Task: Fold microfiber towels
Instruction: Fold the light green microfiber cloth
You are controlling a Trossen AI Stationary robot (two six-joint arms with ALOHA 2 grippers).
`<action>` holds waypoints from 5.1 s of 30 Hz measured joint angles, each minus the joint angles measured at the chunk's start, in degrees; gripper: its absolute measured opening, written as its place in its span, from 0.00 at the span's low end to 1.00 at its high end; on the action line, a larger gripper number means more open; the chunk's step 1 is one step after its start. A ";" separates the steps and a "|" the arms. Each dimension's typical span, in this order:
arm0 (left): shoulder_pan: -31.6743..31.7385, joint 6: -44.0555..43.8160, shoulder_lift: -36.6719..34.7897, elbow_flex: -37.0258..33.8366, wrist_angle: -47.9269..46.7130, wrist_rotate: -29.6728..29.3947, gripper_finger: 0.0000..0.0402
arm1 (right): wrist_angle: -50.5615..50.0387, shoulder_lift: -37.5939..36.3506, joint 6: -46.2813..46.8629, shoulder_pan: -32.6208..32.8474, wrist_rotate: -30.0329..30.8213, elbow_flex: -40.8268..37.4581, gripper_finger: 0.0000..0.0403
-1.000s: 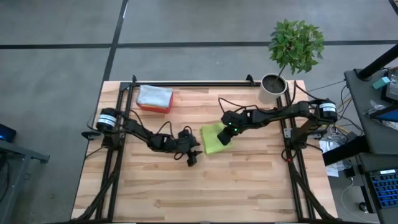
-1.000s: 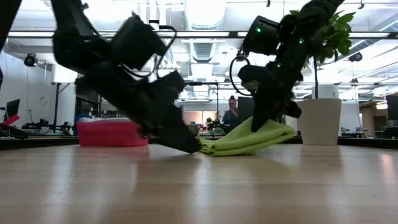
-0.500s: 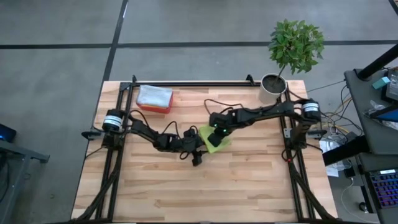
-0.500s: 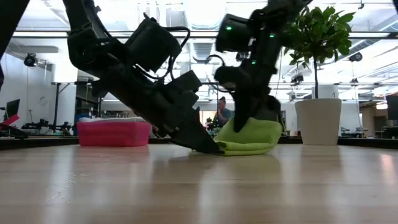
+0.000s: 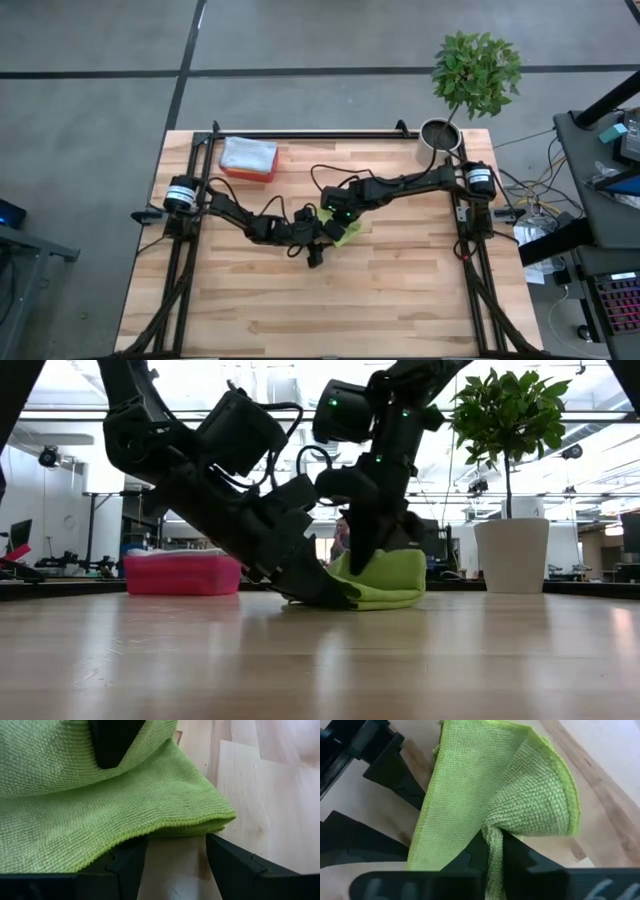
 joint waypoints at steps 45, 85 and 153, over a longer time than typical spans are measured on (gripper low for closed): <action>-1.40 -1.04 -9.95 -0.50 -16.91 3.37 0.48 | -3.57 -8.43 -6.60 2.49 2.92 -0.86 0.19; -1.68 0.82 -5.39 -1.48 -8.70 1.17 0.48 | 34.67 -14.83 -6.03 -14.06 -18.71 -33.59 0.34; -0.98 8.34 -27.28 -5.50 -21.13 -9.28 0.48 | 38.08 0.95 -2.56 9.01 -6.59 -10.50 0.44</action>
